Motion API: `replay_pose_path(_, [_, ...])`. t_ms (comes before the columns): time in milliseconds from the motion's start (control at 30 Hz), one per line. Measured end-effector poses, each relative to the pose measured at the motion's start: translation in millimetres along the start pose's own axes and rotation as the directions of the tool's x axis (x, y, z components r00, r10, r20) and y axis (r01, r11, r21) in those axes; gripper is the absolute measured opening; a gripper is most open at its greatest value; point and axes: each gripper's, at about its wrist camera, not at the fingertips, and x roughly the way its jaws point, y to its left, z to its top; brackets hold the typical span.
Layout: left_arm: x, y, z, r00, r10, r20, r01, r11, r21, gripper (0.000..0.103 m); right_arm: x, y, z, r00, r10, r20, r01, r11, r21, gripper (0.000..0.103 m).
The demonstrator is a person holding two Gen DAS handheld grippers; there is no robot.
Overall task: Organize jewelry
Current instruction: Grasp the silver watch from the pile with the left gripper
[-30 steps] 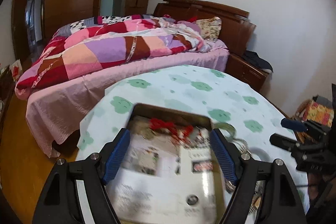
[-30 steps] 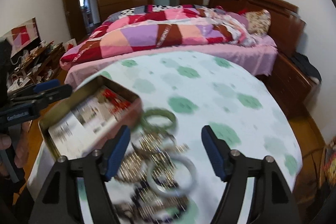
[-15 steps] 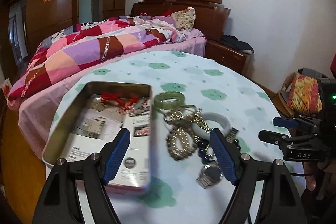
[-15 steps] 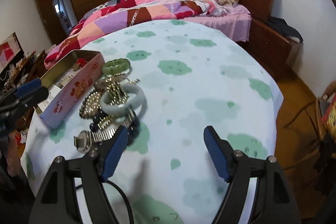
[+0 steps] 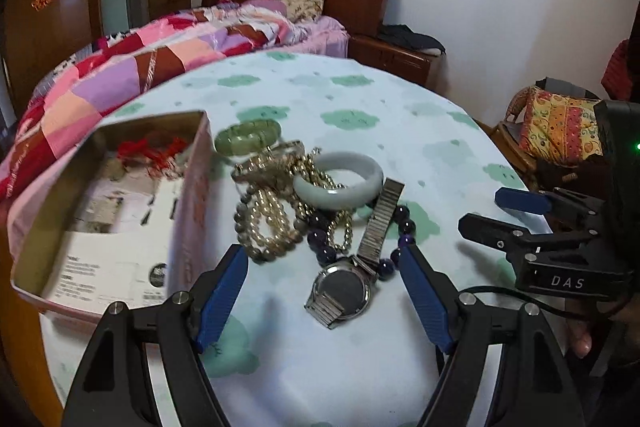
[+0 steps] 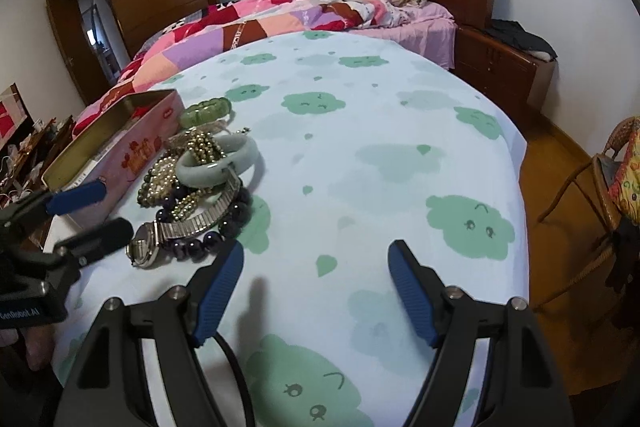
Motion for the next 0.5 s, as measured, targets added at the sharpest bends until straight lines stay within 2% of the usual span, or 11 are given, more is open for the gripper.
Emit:
replay_pose_path(200, [9.5,-4.4,-6.3,0.997,-0.061,-0.055,0.061,0.998,-0.001,0.066,1.3,1.2,-1.7,1.0,-0.008,-0.002,0.008,1.0,0.001,0.078])
replay_pose_path(433, [25.2,-4.1,-10.7,0.986,-0.115,-0.122,0.113,0.993,-0.023,0.059,0.1,2.2,-3.3,1.0,-0.01,0.002,0.01,1.0,-0.007,0.08])
replay_pose_path(500, [25.1,-4.7,-9.6,0.986,-0.12,-0.118,0.119,0.993,-0.014,0.05,0.0,3.8,-4.0,1.0,-0.01,0.003,0.01,1.0,-0.009,0.08])
